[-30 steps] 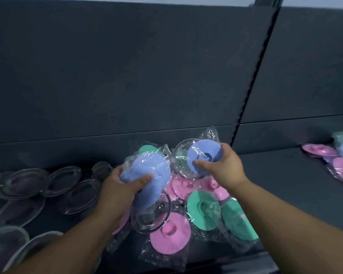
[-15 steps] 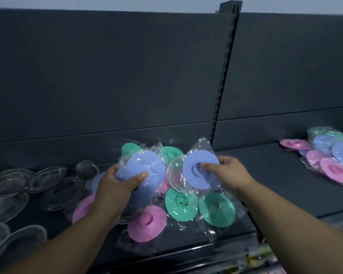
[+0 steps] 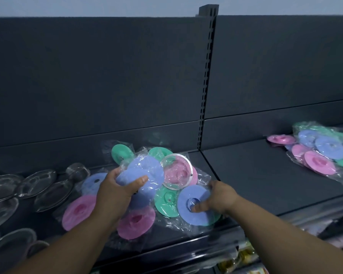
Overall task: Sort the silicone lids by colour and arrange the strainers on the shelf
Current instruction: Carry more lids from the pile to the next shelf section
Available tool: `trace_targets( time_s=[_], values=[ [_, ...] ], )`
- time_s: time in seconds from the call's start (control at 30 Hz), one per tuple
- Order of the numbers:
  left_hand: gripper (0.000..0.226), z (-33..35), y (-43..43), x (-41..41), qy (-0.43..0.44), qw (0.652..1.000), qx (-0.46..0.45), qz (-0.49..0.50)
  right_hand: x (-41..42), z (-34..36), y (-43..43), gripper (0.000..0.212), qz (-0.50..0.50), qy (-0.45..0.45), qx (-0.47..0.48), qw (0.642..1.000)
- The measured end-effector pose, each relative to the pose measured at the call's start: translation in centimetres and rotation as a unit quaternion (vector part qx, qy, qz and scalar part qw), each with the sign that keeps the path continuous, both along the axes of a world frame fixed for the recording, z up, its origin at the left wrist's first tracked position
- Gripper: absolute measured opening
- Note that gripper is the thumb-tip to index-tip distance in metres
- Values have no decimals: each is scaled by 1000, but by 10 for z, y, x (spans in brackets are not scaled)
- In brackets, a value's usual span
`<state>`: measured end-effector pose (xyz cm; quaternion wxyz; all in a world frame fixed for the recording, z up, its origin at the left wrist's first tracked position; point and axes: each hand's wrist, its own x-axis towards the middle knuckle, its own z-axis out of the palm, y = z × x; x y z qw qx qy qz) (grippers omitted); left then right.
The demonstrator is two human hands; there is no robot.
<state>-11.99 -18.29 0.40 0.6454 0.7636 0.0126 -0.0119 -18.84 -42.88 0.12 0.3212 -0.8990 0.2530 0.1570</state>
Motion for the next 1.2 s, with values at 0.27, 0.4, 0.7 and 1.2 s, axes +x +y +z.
trace_targets(
  time_s=[0.27,0.4,0.7,1.2],
  values=[
    [75,6,10,2,15,999,-20,-21,-17,-2,10,85,-147,-87,163,972],
    [83,12,21,-4,48,994,-79,-66,-36,5,30,71,-211,-165,181,946],
    [60,22,50,-29,37,975,-81,-202,-95,6,101,63,-382,-328,221,836],
    [76,-13,-41,-158,45,920,25,-388,-300,-40,82,47,-527,-271,144,793]
  ],
)
